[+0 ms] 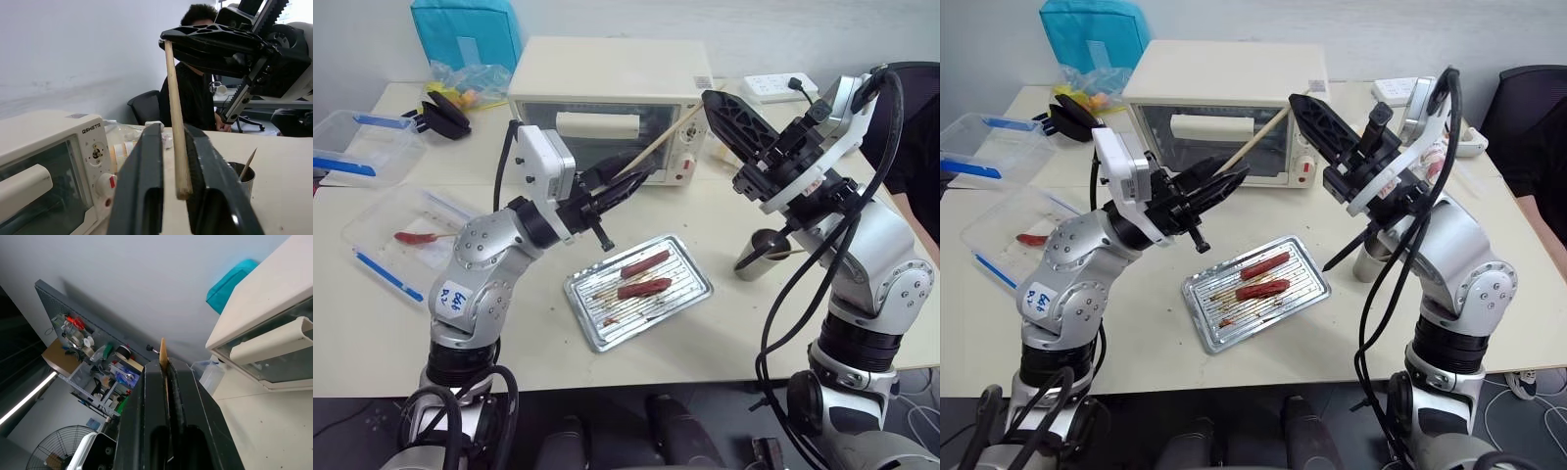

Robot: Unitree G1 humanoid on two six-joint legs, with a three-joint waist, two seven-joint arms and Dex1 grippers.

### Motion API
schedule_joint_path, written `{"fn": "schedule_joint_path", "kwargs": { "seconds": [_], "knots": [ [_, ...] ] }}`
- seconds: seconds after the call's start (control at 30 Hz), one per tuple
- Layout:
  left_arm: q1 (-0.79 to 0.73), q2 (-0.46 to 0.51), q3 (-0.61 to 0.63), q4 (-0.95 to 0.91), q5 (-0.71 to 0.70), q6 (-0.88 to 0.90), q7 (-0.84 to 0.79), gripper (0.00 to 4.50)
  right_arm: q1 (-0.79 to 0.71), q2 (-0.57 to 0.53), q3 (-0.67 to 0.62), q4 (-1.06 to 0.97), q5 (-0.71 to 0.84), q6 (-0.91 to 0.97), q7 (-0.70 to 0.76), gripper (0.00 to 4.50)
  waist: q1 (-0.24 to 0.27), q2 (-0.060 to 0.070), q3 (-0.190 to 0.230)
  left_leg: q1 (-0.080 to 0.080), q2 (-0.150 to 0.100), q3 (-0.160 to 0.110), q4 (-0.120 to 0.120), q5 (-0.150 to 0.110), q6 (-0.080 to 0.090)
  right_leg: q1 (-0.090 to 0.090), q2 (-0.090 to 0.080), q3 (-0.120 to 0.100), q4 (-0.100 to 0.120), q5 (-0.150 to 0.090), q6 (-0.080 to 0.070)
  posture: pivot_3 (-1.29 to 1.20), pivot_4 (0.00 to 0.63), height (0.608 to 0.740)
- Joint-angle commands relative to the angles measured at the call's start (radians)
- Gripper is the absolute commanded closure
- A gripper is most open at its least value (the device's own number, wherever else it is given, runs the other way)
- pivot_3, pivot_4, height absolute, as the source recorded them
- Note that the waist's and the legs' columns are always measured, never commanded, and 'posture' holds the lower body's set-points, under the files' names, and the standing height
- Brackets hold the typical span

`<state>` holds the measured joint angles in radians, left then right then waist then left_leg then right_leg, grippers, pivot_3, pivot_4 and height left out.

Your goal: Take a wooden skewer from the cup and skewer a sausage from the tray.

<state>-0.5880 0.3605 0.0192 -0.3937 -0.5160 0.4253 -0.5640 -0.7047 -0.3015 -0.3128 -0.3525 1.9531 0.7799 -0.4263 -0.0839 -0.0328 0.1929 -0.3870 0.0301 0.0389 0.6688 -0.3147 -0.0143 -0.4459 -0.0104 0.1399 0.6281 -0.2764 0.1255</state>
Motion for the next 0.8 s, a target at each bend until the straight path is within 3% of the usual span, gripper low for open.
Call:
{"fn": "schedule_joint_path", "kwargs": {
  "seconds": [0.03, 0.37, 0.57, 0.8],
  "knots": [
    [-0.013, -0.007, 0.004, -0.048, -0.01, -0.008, 0.013, 4.44, -0.001, -0.003, -0.007, -0.021, 0.019, -0.011, 0.004, 4.5, 0.0, 0.0, 0.0, 0.0, 0.0, 0.0, 0.0, 0.0, 0.0, 0.0, 0.0, 0.0, 0.0, 0.0, 0.0, 0.0, 0.15, 0.74],
    [-0.014, -0.021, -0.001, -0.06, -0.002, 0.005, 0.042, 4.44, 0.009, -0.013, -0.016, -0.006, 0.019, -0.005, 0.007, 4.5, 0.0, 0.0, 0.0, 0.0, 0.0, 0.0, 0.0, 0.0, 0.0, 0.0, 0.0, 0.0, 0.0, 0.0, 0.0, 0.0, 0.15, 0.74],
    [-0.016, -0.026, 0.003, -0.063, 0.009, -0.003, 0.063, 2.8, 0.011, -0.02, -0.02, -0.007, 0.019, 0.0, 0.012, 4.5, 0.0, 0.0, 0.0, 0.0, 0.0, 0.0, 0.0, 0.0, 0.0, 0.0, 0.0, 0.0, 0.0, 0.0, 0.0, 0.0, 0.15, 0.74],
    [-0.015, -0.04, 0.006, -0.065, -0.001, -0.012, 0.067, 2.8, 0.02, -0.011, -0.024, -0.006, 0.019, -0.006, 0.003, 4.5, 0.0, 0.0, 0.0, 0.0, 0.0, 0.0, 0.0, 0.0, 0.0, 0.0, 0.0, 0.0, 0.0, 0.0, 0.0, 0.0, 0.15, 0.74]
  ]
}}
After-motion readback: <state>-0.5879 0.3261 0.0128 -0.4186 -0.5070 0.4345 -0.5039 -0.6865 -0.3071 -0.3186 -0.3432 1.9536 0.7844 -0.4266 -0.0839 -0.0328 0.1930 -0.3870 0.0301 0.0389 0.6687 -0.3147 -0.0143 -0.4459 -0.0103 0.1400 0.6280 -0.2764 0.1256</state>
